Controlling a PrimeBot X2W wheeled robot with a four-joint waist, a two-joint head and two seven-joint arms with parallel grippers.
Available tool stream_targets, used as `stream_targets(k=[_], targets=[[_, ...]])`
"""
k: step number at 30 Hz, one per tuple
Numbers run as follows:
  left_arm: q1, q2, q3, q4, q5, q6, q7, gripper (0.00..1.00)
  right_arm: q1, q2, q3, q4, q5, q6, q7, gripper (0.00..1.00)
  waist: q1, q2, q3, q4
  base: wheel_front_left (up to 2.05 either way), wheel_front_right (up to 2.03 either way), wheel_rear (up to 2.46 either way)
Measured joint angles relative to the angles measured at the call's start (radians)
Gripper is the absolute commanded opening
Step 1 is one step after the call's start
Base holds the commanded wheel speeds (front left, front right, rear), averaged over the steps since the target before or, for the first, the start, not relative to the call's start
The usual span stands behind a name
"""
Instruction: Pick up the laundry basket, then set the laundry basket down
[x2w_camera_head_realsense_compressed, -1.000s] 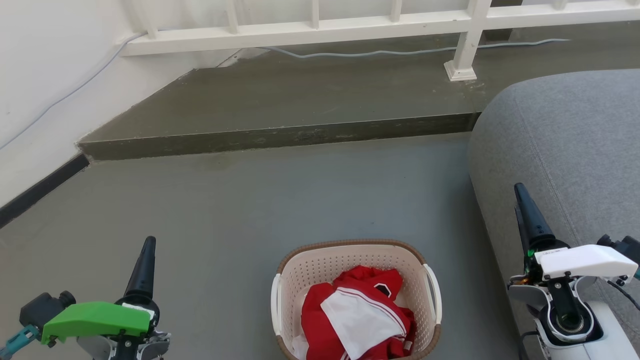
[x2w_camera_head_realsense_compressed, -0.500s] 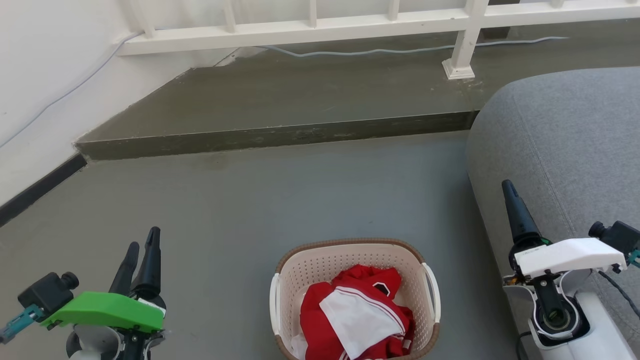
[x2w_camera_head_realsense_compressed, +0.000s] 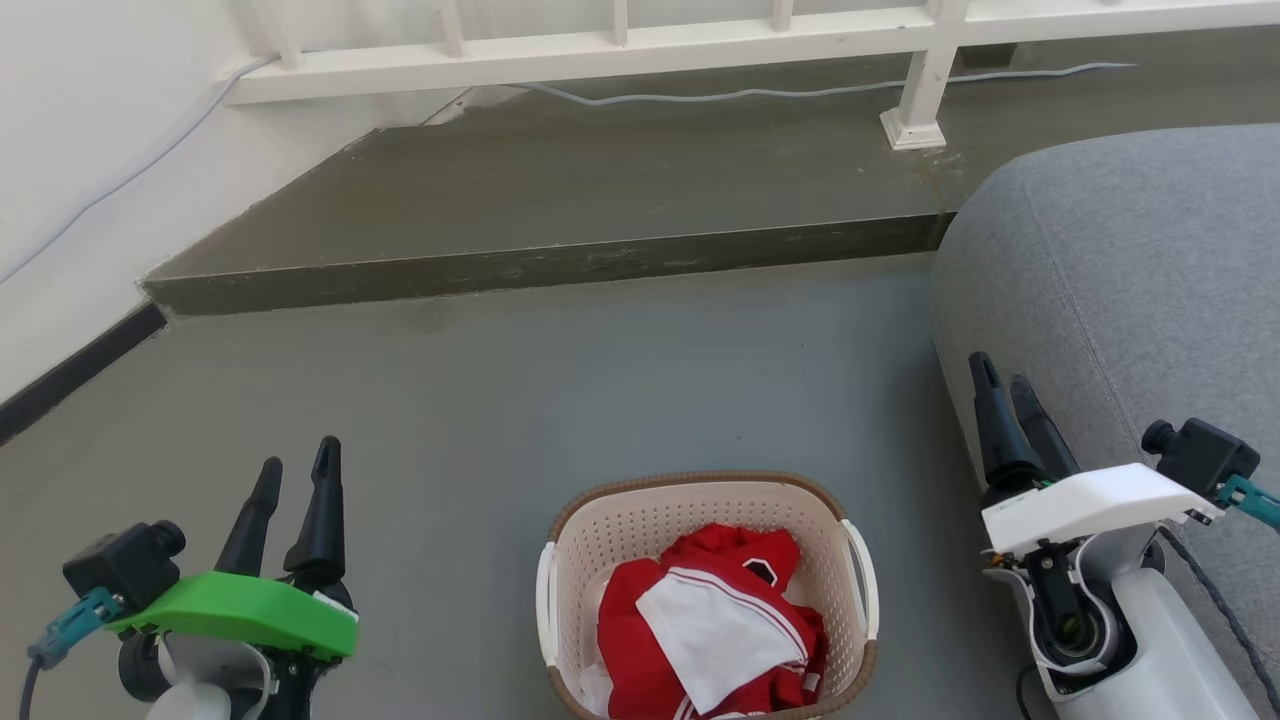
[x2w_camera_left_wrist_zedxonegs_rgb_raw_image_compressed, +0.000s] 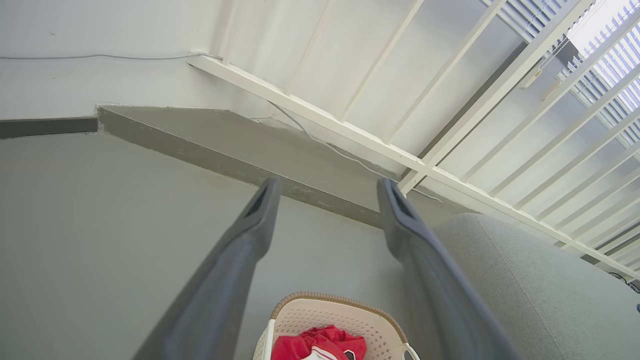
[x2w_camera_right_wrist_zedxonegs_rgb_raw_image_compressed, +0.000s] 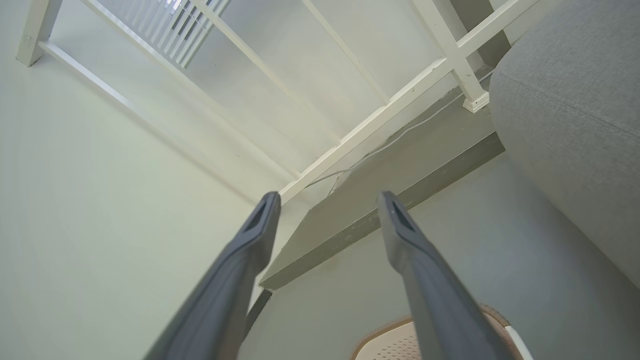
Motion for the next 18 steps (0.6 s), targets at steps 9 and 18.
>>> stream_targets(k=[9, 18], targets=[[-0.004, -0.01, -0.005, -0.012, 0.119, 0.0, -0.031, 1.0, -0.012, 0.001, 0.037, -0.006, -0.129, -0.016, -0.029, 1.0, 0.0, 0.0, 0.009, 0.0, 0.0, 0.0, 0.0], [-0.006, -0.012, -0.004, -0.024, 0.248, 0.0, -0.067, 1.0, -0.023, 0.006, 0.068, -0.012, -0.255, -0.022, -0.06, 1.0, 0.0, 0.0, 0.02, -0.003, 0.0, 0.0, 0.0]])
